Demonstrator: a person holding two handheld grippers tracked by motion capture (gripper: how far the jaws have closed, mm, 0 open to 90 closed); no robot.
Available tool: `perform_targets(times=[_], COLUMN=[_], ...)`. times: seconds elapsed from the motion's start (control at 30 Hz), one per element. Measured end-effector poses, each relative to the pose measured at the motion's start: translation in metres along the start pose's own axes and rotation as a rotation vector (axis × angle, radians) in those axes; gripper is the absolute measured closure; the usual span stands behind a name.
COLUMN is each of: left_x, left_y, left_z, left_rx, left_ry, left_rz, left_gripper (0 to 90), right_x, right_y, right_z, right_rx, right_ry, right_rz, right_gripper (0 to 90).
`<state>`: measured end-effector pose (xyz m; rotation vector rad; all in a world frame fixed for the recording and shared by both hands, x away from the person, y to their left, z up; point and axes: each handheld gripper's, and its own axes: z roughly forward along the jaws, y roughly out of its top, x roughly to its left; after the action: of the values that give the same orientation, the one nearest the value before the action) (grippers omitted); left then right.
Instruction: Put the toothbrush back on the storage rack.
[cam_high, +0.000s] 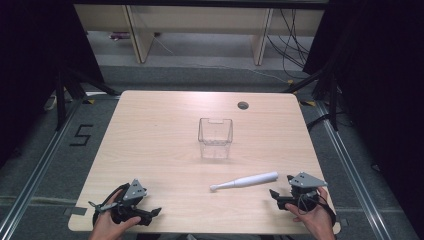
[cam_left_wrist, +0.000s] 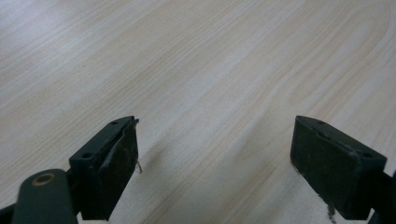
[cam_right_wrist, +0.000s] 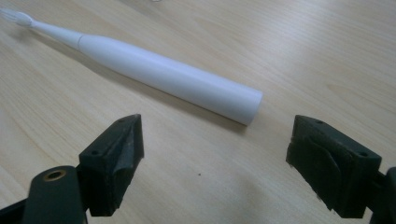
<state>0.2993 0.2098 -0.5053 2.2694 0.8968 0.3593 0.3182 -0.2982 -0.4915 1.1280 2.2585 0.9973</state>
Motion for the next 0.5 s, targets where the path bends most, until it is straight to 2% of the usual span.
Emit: perform_targets(times=[0.03, 0.07, 0.1, 0.17, 0.23, 0.27, 0.3, 0.33, 0.37, 0.43, 0.47, 0.5], left_x=[0.000, 0.000, 0.000, 0.000, 0.000, 0.000, 0.000, 0.000, 0.000, 0.000, 0.000, 0.000], left_y=[0.000, 0.000, 0.000, 0.000, 0.000, 0.000, 0.000, 0.000, 0.000, 0.000, -0.001, -0.001], left_z=[0.000, 0.000, 0.000, 0.000, 0.000, 0.000, 0.001, 0.001, 0.001, 0.001, 0.001, 0.001], left_rx=[0.003, 0.003, 0.004, 0.004, 0.004, 0.004, -0.004, -0.004, -0.004, -0.004, -0.006, -0.010], left_ry=[0.000, 0.001, 0.002, 0.001, 0.002, 0.002, 0.001, 0.002, 0.001, 0.003, -0.005, -0.002], left_rz=[0.001, 0.002, 0.001, 0.001, -0.005, -0.005, -0.024, -0.023, -0.023, -0.021, -0.019, -0.020], left_gripper=[14.9, 14.9, 14.9, 14.9, 14.9, 14.9, 14.9, 14.9, 14.9, 14.9, 14.9, 14.9], right_x=[0.000, 0.003, 0.000, 0.000, 0.001, 0.001, 0.001, 0.001, 0.002, 0.003, 0.002, 0.002], right_y=[0.000, 0.000, 0.001, 0.001, 0.002, 0.003, 0.004, 0.005, 0.006, 0.009, 0.010, 0.011], right_z=[0.000, 0.000, 0.000, 0.001, 0.001, 0.001, 0.002, 0.001, 0.001, 0.001, 0.002, 0.003], right_rx=[0.004, 0.008, 0.000, -0.009, 0.005, 0.001, 0.001, 0.000, 0.008, 0.016, 0.018, 0.020], right_ry=[0.002, -0.007, -0.015, -0.009, 0.000, 0.005, 0.013, -0.005, 0.006, 0.011, 0.017, 0.028], right_rz=[-0.002, 0.018, -0.019, -0.040, -0.024, -0.030, -0.055, -0.074, -0.057, -0.071, -0.099, -0.094], right_gripper=[18.6, 18.6, 18.4, 18.1, 17.3, 17.2, 17.2, 17.1, 16.8, 16.2, 16.0, 16.1])
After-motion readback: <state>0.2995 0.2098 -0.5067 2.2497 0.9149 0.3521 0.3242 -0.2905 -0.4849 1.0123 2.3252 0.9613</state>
